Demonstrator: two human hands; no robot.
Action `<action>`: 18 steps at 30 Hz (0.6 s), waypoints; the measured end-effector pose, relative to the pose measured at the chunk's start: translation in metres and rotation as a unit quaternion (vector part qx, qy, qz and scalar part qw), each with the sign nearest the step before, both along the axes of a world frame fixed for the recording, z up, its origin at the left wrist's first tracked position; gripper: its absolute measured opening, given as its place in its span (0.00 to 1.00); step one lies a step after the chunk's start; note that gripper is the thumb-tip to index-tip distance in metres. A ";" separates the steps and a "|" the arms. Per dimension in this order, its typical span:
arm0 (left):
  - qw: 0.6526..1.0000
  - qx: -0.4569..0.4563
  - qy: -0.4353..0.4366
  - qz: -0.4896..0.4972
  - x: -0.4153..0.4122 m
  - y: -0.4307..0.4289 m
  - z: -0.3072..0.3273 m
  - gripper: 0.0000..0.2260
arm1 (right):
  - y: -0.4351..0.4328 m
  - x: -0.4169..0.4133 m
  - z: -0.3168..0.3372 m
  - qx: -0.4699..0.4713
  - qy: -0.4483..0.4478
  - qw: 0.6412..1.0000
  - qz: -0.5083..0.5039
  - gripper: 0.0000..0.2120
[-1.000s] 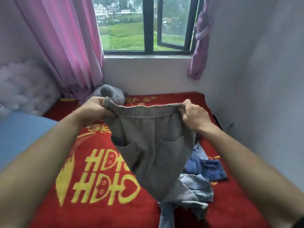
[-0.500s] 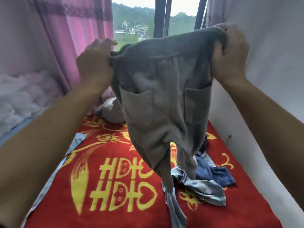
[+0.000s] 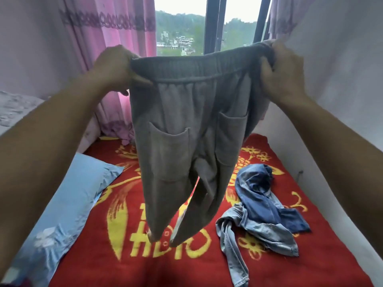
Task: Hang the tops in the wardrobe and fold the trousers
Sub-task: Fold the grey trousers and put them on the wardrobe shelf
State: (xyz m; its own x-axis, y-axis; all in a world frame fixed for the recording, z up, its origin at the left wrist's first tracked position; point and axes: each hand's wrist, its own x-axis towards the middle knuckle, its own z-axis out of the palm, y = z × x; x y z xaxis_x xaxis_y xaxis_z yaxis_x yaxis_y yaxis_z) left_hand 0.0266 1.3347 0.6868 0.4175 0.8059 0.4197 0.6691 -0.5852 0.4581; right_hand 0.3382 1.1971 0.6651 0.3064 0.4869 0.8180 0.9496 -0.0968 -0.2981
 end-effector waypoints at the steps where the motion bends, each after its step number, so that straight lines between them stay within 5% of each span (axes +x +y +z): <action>1: 1.000 0.000 0.003 0.014 -0.003 0.005 -0.002 0.14 | 0.002 -0.002 -0.002 -0.005 0.006 1.000 0.004 0.16; 8: 0.988 -0.049 -0.138 0.052 -0.002 0.049 -0.016 0.02 | 0.029 -0.008 -0.002 -0.026 0.026 0.999 0.040 0.17; 18: 0.951 -0.163 -0.257 0.049 0.063 0.196 -0.086 0.10 | 0.156 0.057 -0.043 -0.138 0.066 0.984 0.087 0.16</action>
State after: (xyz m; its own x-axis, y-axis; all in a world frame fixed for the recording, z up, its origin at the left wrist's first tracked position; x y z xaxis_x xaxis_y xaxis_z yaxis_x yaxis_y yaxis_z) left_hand 0.0894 1.5306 0.6010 0.1414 0.9527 0.2690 0.3523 -0.3024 0.8857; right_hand 0.3950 1.3527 0.6226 0.2928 0.7400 0.6055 0.9138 -0.0301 -0.4051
